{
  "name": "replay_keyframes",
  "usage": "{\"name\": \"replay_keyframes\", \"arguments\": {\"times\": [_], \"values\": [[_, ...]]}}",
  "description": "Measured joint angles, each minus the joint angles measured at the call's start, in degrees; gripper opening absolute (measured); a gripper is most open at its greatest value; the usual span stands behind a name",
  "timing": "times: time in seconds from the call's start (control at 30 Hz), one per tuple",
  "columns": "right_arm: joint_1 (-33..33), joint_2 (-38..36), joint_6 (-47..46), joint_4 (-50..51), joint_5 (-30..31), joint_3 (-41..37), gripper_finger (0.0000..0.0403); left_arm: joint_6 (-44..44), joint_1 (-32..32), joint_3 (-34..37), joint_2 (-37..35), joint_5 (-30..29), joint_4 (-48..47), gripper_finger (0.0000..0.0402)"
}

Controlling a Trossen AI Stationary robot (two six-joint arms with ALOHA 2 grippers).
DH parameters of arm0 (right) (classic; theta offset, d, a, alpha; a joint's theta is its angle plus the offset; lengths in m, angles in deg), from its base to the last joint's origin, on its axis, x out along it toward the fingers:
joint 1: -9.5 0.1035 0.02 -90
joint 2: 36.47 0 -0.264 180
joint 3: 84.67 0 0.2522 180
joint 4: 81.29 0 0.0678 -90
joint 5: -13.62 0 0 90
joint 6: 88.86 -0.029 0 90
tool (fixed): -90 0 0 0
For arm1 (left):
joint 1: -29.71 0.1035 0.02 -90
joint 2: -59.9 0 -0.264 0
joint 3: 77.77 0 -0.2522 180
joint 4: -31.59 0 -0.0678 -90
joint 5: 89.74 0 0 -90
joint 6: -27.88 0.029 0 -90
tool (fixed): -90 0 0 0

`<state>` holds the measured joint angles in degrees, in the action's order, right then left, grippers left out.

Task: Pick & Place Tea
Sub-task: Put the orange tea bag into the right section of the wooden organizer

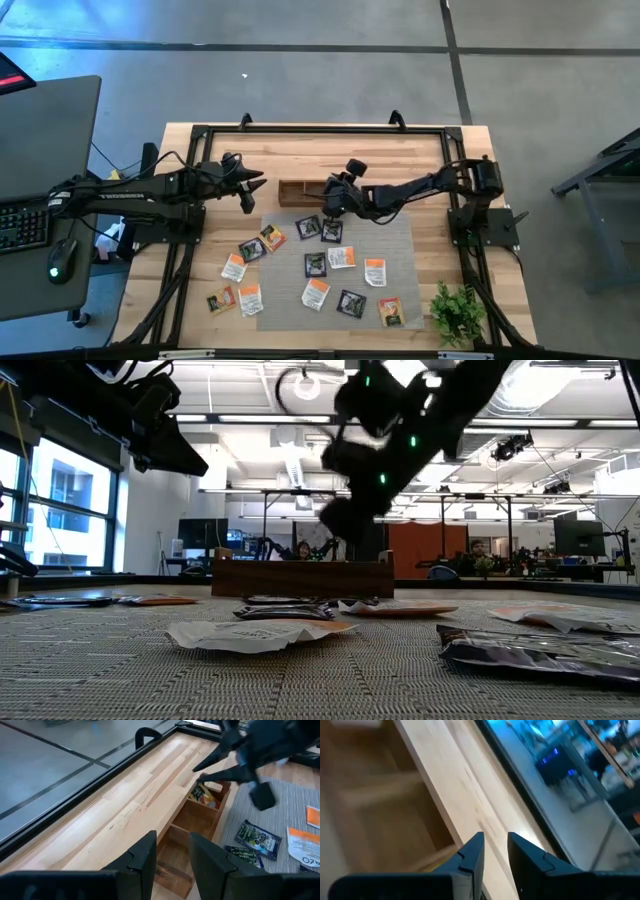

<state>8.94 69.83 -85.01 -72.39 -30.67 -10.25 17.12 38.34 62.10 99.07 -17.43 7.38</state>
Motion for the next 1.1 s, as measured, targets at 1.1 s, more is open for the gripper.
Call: {"name": "replay_keyframes", "arguments": {"times": [1.1], "values": [[9.76,-6.44,-6.4,8.23,-27.81,3.0,0.0083,-27.25,-0.02,4.13,14.82,22.45,-14.64,0.0112]]}}
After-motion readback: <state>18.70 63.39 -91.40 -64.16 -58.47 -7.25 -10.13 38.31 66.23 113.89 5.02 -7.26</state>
